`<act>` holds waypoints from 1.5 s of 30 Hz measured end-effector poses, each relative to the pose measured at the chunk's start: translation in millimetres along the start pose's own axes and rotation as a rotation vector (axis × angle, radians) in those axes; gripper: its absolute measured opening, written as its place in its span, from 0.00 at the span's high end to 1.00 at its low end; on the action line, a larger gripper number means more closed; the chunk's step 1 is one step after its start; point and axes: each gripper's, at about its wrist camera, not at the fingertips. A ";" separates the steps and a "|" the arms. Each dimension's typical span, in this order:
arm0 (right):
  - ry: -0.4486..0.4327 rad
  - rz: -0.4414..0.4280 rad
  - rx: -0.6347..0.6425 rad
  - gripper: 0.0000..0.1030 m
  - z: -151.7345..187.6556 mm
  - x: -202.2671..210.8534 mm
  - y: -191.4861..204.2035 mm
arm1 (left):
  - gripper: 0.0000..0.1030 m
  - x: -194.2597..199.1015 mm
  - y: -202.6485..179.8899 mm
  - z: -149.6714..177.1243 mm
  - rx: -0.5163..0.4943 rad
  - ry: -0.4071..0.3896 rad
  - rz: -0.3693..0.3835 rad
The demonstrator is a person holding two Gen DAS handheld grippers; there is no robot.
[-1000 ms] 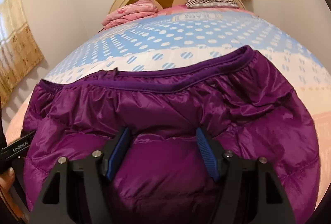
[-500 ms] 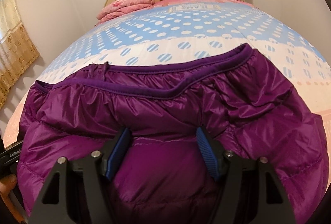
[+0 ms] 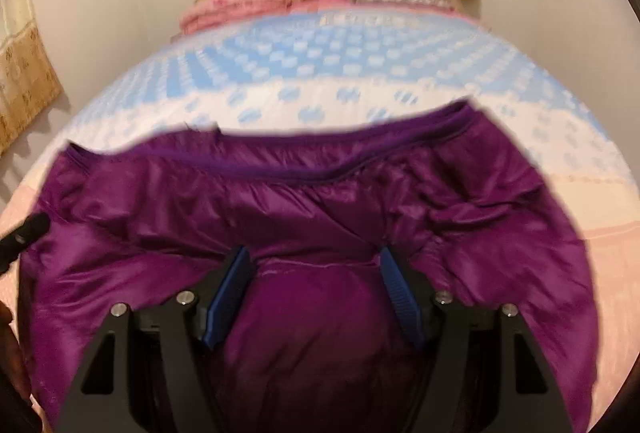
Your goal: Fold large clothes
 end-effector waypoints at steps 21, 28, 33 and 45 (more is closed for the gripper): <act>0.057 0.020 0.086 0.19 20.9 -18.4 28.6 | 0.01 -84.2 -29.1 39.1 -0.112 0.172 -0.111; 0.074 0.028 0.089 0.17 20.9 -23.9 31.5 | 0.01 -88.6 -23.7 37.3 -0.097 0.186 -0.098; 0.078 0.009 0.097 0.17 18.4 -10.6 27.4 | 0.01 -32.5 0.3 28.6 -0.038 0.128 -0.051; -0.005 0.065 0.156 0.03 86.8 48.0 46.1 | 0.01 39.2 117.6 99.9 0.293 0.115 -0.021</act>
Point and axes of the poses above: each gripper's, at about its wrist camera, not at the fingertips, and x roughly against the way its jaws point, y to its left, z to its underside, and after that the axes turned 14 degrees about z, right-handed
